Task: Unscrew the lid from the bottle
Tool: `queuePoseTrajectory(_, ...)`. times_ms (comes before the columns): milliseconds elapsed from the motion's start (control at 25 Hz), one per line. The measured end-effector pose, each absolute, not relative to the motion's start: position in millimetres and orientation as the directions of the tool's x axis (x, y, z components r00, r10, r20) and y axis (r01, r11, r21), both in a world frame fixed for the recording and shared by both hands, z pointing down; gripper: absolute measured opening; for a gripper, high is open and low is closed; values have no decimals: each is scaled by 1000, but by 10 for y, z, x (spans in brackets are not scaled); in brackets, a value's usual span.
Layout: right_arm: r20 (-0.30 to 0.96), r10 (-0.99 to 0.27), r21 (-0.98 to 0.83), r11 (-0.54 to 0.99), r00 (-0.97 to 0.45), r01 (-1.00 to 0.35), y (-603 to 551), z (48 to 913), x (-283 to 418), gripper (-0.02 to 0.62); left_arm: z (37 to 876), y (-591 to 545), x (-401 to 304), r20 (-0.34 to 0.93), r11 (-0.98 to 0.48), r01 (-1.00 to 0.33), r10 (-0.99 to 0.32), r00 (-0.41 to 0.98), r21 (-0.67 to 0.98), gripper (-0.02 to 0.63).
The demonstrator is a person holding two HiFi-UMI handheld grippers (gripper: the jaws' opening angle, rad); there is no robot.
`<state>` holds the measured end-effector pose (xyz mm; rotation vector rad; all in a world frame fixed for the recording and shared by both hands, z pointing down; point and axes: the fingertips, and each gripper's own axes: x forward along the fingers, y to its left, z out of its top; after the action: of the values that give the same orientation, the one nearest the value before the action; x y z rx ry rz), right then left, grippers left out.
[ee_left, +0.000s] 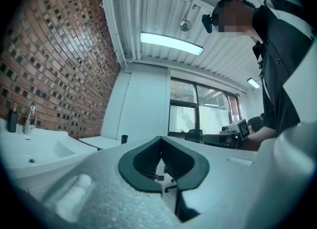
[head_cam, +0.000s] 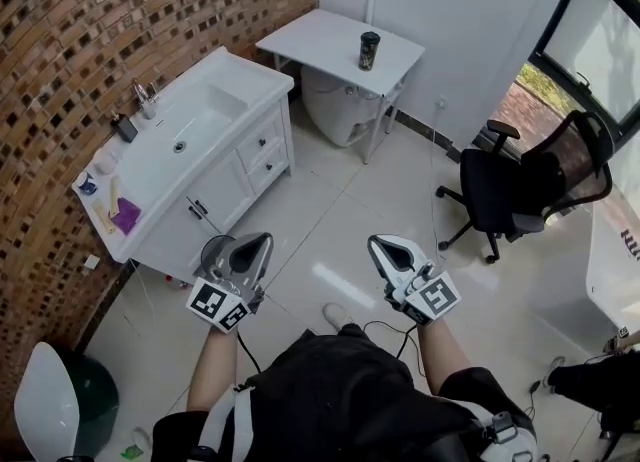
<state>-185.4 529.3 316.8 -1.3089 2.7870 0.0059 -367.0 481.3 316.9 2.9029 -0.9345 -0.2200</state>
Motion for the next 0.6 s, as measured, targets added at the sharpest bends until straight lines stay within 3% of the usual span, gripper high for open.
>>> queuePoseTrajectory(200,-16,-839,-25,544,-544,-839,5623,3292,-1572,5,3234,4923,-3364,-115,-865,-484,-499,859,132,2)
queuePoseTrajectory(600,25,-871,-44,490,-491,-871,5592,3364,-1066,5,3389,4846,-2845,-77,-907,-395,-408,910,145,2)
